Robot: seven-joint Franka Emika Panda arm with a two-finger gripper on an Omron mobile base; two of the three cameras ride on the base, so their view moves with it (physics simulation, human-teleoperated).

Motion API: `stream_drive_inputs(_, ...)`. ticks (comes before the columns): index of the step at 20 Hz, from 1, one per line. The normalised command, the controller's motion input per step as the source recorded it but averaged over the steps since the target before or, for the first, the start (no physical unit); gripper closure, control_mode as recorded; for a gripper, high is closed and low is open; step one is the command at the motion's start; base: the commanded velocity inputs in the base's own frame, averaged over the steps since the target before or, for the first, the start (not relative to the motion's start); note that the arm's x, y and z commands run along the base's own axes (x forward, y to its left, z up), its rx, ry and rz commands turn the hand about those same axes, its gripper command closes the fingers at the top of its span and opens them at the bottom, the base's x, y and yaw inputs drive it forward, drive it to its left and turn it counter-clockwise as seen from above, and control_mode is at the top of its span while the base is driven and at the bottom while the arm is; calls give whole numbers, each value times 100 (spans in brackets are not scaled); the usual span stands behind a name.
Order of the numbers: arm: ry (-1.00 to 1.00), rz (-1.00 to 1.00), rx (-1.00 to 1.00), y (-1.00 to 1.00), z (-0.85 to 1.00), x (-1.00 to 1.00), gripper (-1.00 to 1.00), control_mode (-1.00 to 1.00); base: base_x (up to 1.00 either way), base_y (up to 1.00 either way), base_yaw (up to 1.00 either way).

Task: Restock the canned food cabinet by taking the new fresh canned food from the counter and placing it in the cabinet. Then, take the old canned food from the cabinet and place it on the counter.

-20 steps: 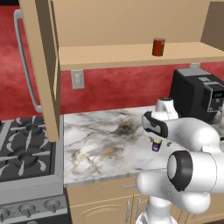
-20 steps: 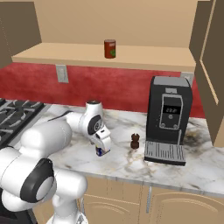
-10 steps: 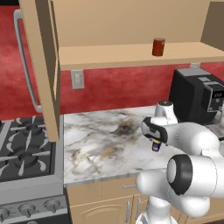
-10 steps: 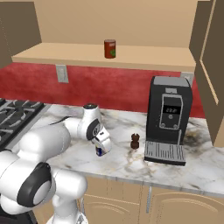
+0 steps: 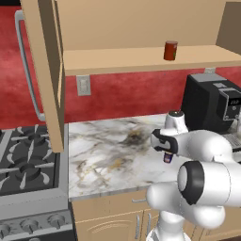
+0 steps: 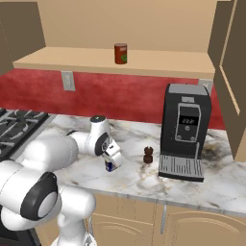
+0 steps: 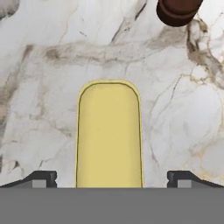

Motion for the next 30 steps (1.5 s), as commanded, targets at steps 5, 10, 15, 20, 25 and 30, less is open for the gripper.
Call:
stream_drive_inputs(5,0,0,-3,-5,-31,1,-100,-100,0,0,0)
stream_drive_inputs(10,-1,0,-3,-12,-25,0,100,-100,0,0,0)
stream_drive_inputs(15,0,0,0,0,0,-3,100,-100,0,0,0)
stream_drive_inputs(20,-12,4,0,3,21,-21,100,-100,0,0,0)
stream_drive_inputs(25,-36,19,0,26,95,-44,100,-100,0,0,0)
stream_drive_inputs(30,-40,21,-2,47,100,-69,100,-100,0,0,0)
